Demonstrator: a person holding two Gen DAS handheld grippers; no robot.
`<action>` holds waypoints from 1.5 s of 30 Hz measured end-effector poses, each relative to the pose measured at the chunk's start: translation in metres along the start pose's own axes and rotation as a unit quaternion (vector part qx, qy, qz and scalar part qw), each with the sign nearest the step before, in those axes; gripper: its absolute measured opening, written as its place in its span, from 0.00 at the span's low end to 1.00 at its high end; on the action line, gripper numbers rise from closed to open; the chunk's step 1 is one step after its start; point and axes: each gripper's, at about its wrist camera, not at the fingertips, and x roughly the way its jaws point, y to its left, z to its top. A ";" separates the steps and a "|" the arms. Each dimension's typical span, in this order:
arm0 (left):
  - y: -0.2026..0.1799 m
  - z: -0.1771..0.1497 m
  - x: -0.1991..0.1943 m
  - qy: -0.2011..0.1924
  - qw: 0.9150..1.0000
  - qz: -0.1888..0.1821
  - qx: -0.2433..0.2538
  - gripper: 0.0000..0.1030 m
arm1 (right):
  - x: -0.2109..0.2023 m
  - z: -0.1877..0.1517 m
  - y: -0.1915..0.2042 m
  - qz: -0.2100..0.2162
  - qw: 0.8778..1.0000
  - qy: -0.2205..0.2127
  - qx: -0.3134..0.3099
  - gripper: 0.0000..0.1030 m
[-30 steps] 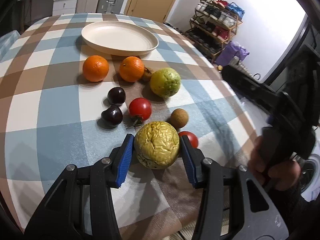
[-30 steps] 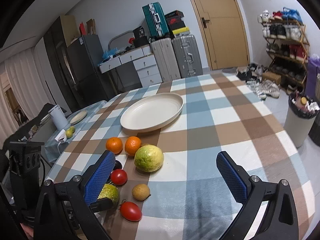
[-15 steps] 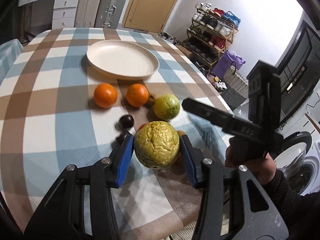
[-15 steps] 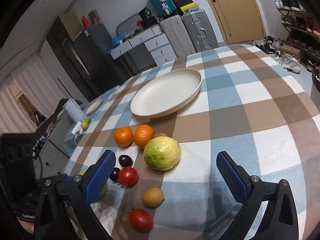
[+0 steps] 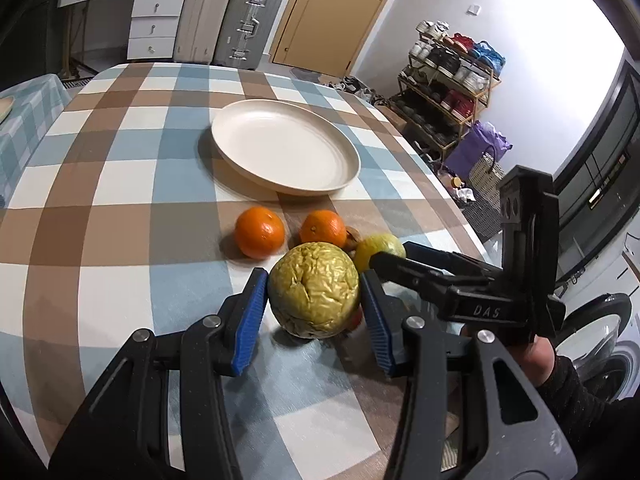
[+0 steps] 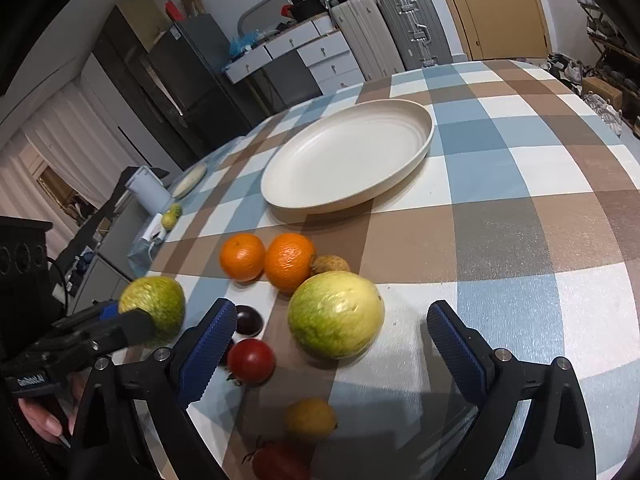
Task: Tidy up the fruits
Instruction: 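Carry both fruits onto the cream plate and open both tools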
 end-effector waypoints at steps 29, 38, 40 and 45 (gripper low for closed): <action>0.016 0.058 0.032 -0.017 1.000 0.014 -0.008 0.43 | -0.013 0.018 -0.020 0.036 0.999 -0.027 0.024 0.52; 0.020 0.110 0.046 -0.041 0.999 0.016 0.000 0.43 | -0.019 0.075 -0.011 0.055 0.998 -0.039 -0.005 0.52; 0.023 0.126 0.053 -0.038 0.999 0.014 -0.001 0.43 | -0.019 0.092 -0.008 0.058 0.997 -0.042 -0.015 0.52; 0.036 0.164 0.078 -0.033 0.999 0.016 0.003 0.43 | -0.014 0.136 -0.005 0.074 0.996 -0.052 -0.027 0.52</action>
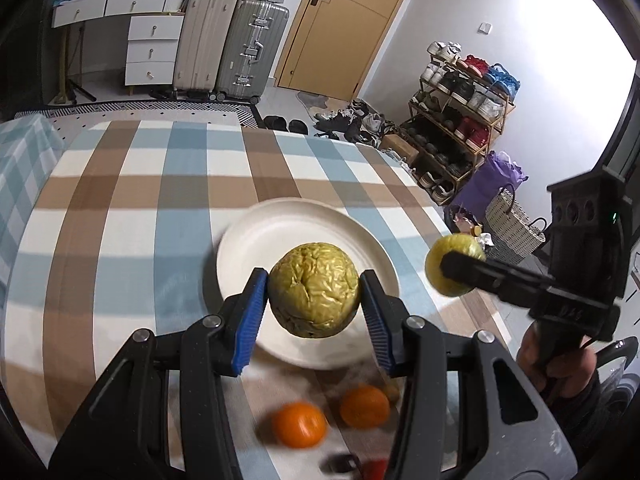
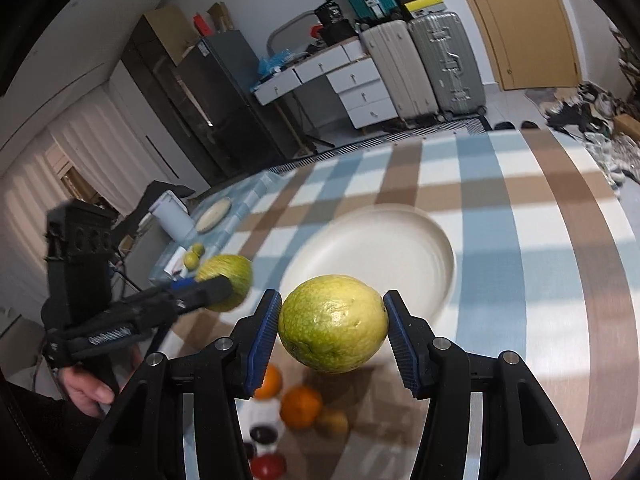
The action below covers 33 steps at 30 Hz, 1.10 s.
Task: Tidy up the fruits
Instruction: 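Carry both fruits onto the cream plate and open both tools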
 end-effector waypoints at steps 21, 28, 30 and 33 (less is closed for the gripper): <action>0.040 0.051 0.135 0.066 0.998 0.009 0.016 0.43 | 0.135 0.073 -0.061 0.009 0.996 0.077 0.054 0.52; 0.043 0.046 0.151 0.071 0.997 0.010 0.010 0.43 | 0.152 0.069 -0.070 -0.001 0.993 0.097 0.074 0.52; 0.044 0.046 0.154 0.073 0.997 0.009 0.008 0.43 | 0.154 0.070 -0.071 -0.003 0.992 0.096 0.079 0.53; 0.045 0.047 0.152 0.071 0.997 0.013 0.005 0.43 | 0.156 0.071 -0.072 -0.007 0.992 0.094 0.085 0.53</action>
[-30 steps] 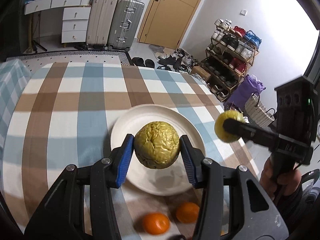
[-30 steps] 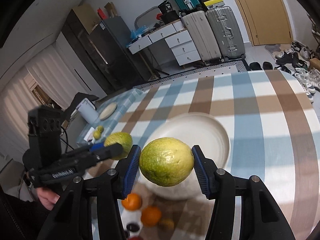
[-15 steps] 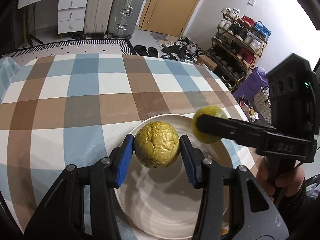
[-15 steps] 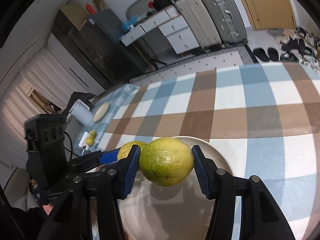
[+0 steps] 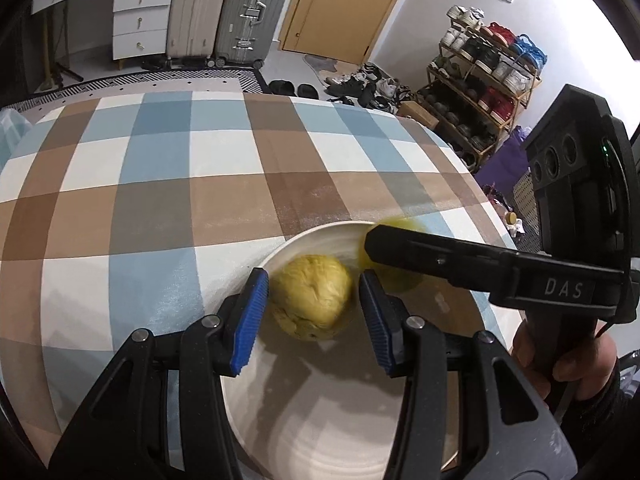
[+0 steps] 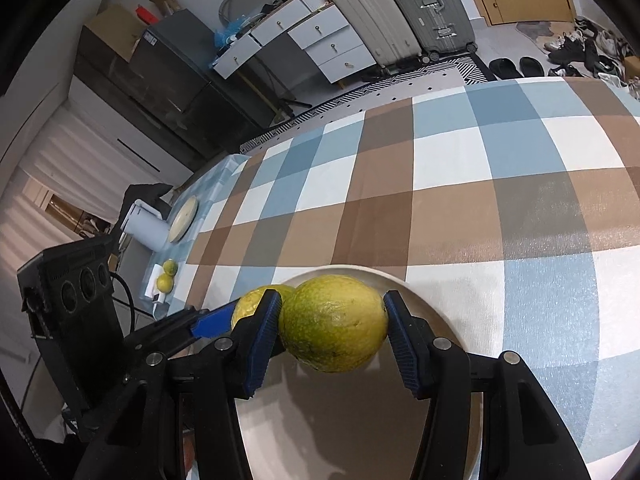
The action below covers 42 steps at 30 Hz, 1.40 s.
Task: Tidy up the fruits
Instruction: 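Carry both fruits onto the cream plate and open both tools, then withdraw both tools from the plate toward the remaining fruits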
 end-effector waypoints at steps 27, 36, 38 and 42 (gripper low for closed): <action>-0.070 -0.073 -0.190 -0.147 0.981 0.123 0.029 0.99 | -0.182 -0.121 0.074 -0.038 0.970 -0.213 -0.107 1.00; -0.100 -0.128 -0.233 -0.169 0.976 0.130 0.052 0.99 | -0.215 -0.177 0.100 -0.084 0.953 -0.251 -0.146 1.00; -0.103 -0.139 -0.238 -0.171 0.974 0.135 0.054 0.99 | -0.217 -0.190 0.104 -0.083 0.952 -0.251 -0.152 1.00; -0.103 -0.164 -0.246 -0.169 0.975 0.134 0.043 0.99 | -0.218 -0.210 0.110 -0.092 0.950 -0.250 -0.160 1.00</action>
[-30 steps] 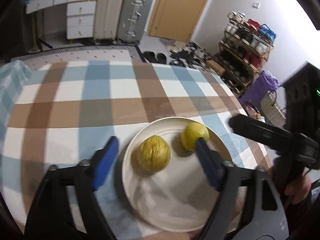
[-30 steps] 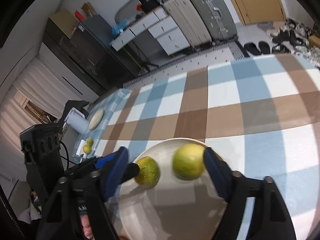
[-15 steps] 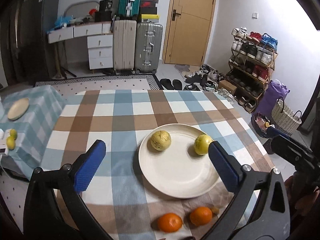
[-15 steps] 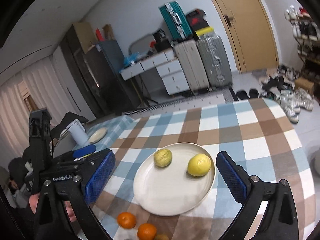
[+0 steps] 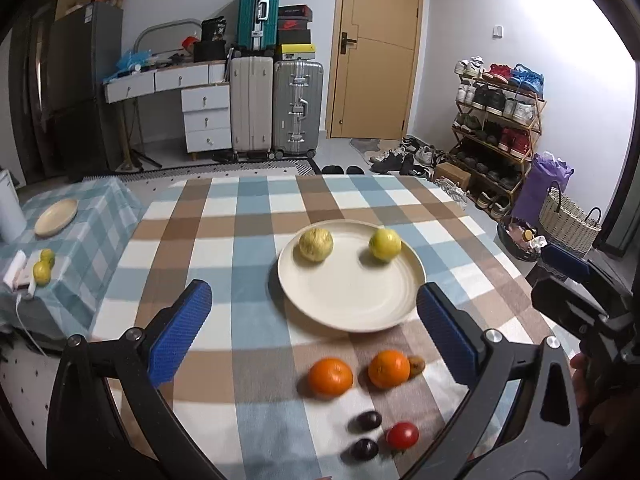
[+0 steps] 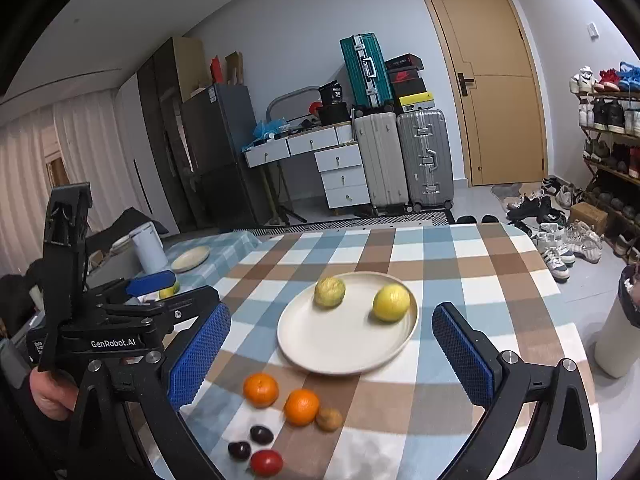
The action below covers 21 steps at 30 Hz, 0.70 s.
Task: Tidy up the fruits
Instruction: 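Withdraw both tools from the plate toward the remaining fruits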
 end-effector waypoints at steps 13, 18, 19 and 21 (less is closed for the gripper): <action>0.019 -0.058 0.005 0.032 0.999 -0.004 -0.038 0.99 | 0.000 -0.051 0.028 0.002 0.999 0.045 -0.021 1.00; 0.024 -0.073 0.016 0.044 0.998 -0.008 -0.040 0.99 | 0.014 -0.066 0.026 -0.003 0.997 0.070 -0.011 1.00; 0.025 -0.077 0.020 0.048 0.998 -0.009 -0.040 0.99 | 0.017 -0.068 0.026 -0.001 0.997 0.075 -0.010 1.00; 0.027 -0.082 0.026 0.057 0.997 -0.012 -0.044 0.99 | 0.025 -0.072 0.025 0.002 0.996 0.085 -0.007 1.00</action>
